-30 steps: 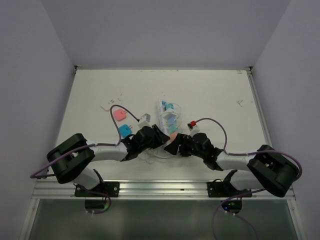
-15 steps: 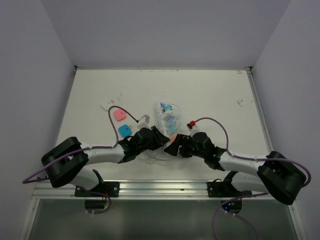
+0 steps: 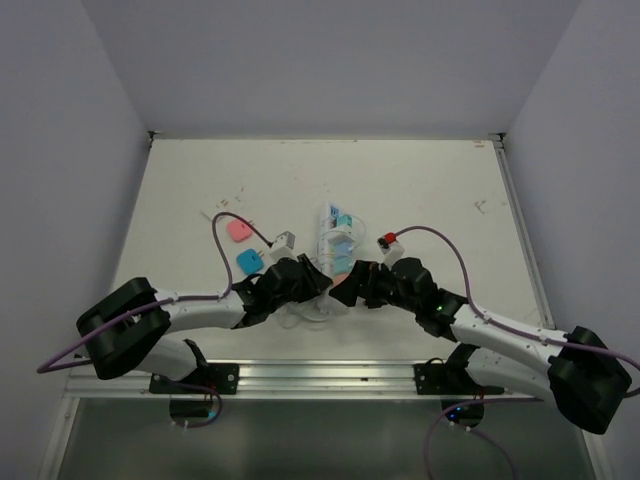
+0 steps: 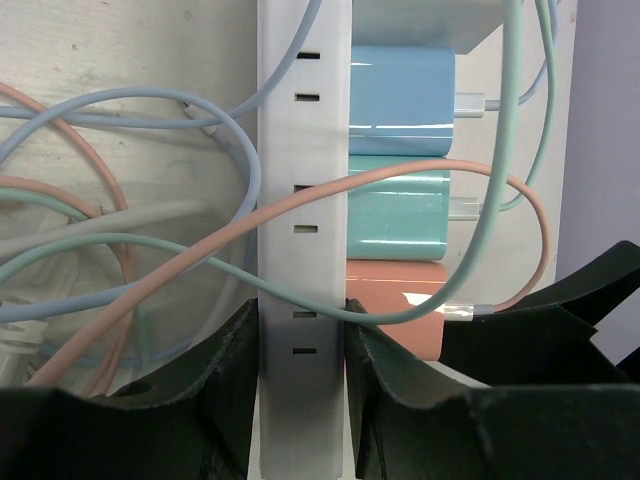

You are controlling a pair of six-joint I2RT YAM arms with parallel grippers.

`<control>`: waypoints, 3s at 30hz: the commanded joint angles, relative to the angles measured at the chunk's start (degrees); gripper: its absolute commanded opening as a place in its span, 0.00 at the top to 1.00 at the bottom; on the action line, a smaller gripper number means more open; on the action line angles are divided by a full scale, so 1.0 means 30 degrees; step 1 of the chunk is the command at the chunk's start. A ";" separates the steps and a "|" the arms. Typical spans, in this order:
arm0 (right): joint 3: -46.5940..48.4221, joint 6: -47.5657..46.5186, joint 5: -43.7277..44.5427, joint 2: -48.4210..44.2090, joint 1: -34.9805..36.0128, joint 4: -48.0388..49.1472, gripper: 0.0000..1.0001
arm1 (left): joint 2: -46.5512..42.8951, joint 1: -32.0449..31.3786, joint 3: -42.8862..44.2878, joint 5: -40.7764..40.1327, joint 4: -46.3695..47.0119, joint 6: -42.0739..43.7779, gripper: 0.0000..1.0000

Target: Pull the plug off the socket

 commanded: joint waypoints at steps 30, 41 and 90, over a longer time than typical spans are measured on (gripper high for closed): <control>0.2319 0.3904 -0.0144 0.6226 -0.0003 0.4081 0.50 | -0.2090 0.0121 0.0631 -0.3417 -0.4373 0.1056 1.00; 0.1645 0.3583 -0.0529 0.6084 -0.0119 0.4526 1.00 | -0.1708 0.0121 0.0750 -0.3886 -0.5486 0.0587 1.00; 0.3521 -0.1573 0.1352 -0.2386 -0.8411 -1.0302 1.00 | -0.2674 0.0239 0.0809 -0.6905 -0.9942 0.0995 1.00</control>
